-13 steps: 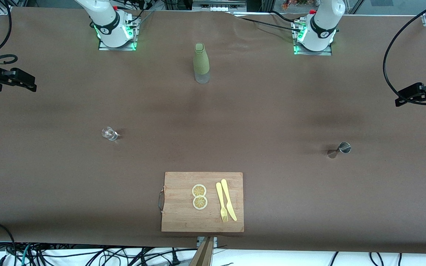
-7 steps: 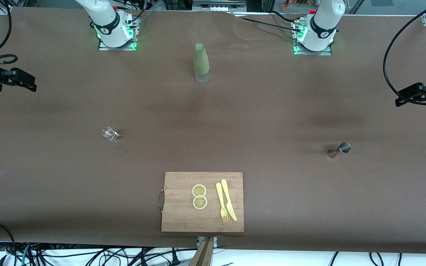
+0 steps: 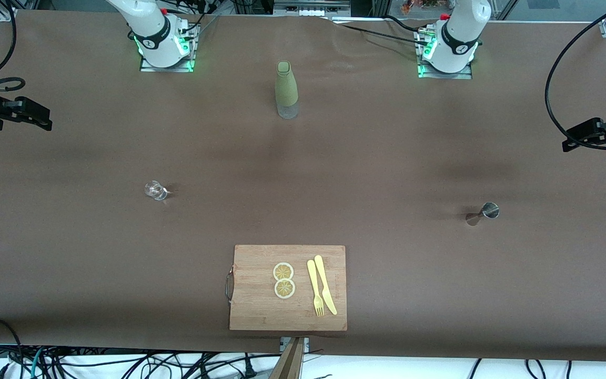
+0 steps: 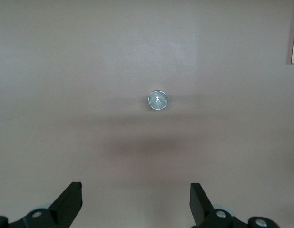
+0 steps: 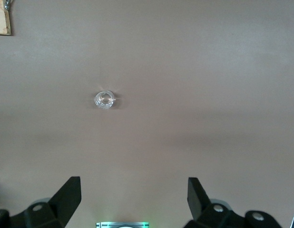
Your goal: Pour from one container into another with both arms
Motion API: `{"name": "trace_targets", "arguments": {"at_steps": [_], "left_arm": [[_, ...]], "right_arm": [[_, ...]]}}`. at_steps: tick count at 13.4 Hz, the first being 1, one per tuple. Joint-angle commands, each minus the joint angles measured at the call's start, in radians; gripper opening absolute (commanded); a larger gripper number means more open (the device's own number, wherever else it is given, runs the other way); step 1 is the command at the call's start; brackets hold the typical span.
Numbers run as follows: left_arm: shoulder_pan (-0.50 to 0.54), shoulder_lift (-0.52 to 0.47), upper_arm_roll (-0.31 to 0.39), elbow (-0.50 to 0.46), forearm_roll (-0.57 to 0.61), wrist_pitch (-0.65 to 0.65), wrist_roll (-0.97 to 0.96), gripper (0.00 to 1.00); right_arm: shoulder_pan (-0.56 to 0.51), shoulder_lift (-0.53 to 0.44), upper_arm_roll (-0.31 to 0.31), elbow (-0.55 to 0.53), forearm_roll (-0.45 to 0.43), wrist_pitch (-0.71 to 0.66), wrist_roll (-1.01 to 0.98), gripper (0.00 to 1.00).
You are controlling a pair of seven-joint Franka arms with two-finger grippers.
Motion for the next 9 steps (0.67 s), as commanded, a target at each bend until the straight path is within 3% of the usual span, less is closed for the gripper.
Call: {"name": "trace_targets", "arguments": {"at_steps": [1,6,9], "left_arm": [[-0.005,-0.009,-0.002,-0.006,0.032,0.009,-0.002,1.0],[-0.005,-0.007,-0.002,-0.006,0.033,0.007,0.001,1.0],[0.013,0.031,0.001,-0.003,0.024,0.042,0.215,1.0]], "right_arm": [[-0.006,0.006,-0.001,0.021,0.015,-0.004,-0.015,0.99],[-0.006,0.006,-0.001,0.021,0.015,-0.005,-0.013,0.99],[-0.009,0.012,-0.002,0.021,0.014,-0.004,-0.015,0.99]]}}
